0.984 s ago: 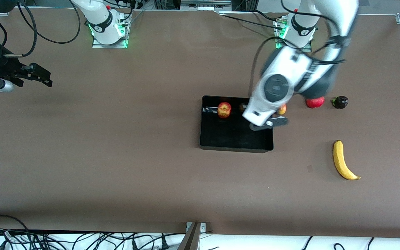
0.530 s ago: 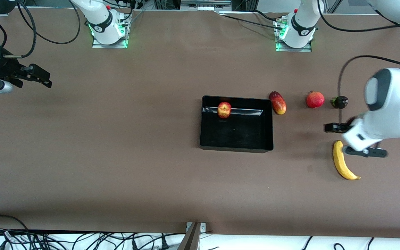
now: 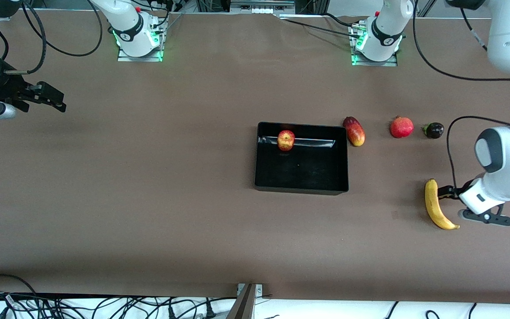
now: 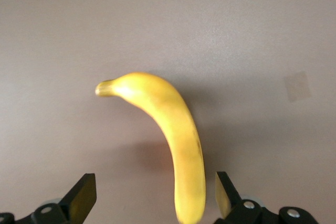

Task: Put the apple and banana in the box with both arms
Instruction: 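Grasp the banana with the left gripper, then carry the banana to the box and lower it in with the left gripper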

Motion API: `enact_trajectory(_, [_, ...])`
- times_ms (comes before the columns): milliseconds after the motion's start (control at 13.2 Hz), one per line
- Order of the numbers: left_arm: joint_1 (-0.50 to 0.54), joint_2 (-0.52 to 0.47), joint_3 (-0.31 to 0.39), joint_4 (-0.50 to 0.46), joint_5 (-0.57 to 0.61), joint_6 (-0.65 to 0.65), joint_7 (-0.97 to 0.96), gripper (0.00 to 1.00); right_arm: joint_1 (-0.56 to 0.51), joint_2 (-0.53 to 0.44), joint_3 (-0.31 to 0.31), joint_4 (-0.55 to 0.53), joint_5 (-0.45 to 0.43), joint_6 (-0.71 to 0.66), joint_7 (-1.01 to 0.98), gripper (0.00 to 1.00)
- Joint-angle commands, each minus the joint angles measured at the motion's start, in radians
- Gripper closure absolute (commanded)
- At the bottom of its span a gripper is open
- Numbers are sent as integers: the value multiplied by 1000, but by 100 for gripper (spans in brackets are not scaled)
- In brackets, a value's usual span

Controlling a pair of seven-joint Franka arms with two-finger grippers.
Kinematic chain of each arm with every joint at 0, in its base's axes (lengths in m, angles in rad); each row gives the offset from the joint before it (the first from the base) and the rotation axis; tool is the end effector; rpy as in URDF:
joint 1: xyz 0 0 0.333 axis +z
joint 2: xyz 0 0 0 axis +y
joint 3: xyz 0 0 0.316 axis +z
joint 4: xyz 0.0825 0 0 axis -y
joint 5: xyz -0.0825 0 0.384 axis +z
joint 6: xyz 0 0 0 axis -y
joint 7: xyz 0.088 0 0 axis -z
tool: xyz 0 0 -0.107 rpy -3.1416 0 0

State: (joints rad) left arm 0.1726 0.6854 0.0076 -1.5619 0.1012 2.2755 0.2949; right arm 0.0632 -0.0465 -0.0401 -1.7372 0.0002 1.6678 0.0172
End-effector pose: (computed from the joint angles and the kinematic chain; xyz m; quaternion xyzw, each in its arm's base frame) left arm 0.6943 0.1282 0.2450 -0.9950 0.0903 -0.0039 0.0435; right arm 0.5442 0.0122 0.5795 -0.9999 -0.0030 0.0115 0.0008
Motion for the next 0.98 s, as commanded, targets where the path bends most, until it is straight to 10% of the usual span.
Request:
enact_trajectory(0, [7,55,-9,3,23,97,-26,0,-13,5,11,18,-5,-3,3,0])
enact_trajectory(76, [7,71,-9,-4,23,134,-40,2,-13,5,11,18,-3,-2,3,0])
enact_trajectory(227, [7,78,-9,-20,41,162,-65,99,-11,5,11,18,-2,12,3,0])
enact_trajectory(908, [-8,-21,-158,-46,57,-34,-316,100,-6,5,12,19,-2,23,3,0])
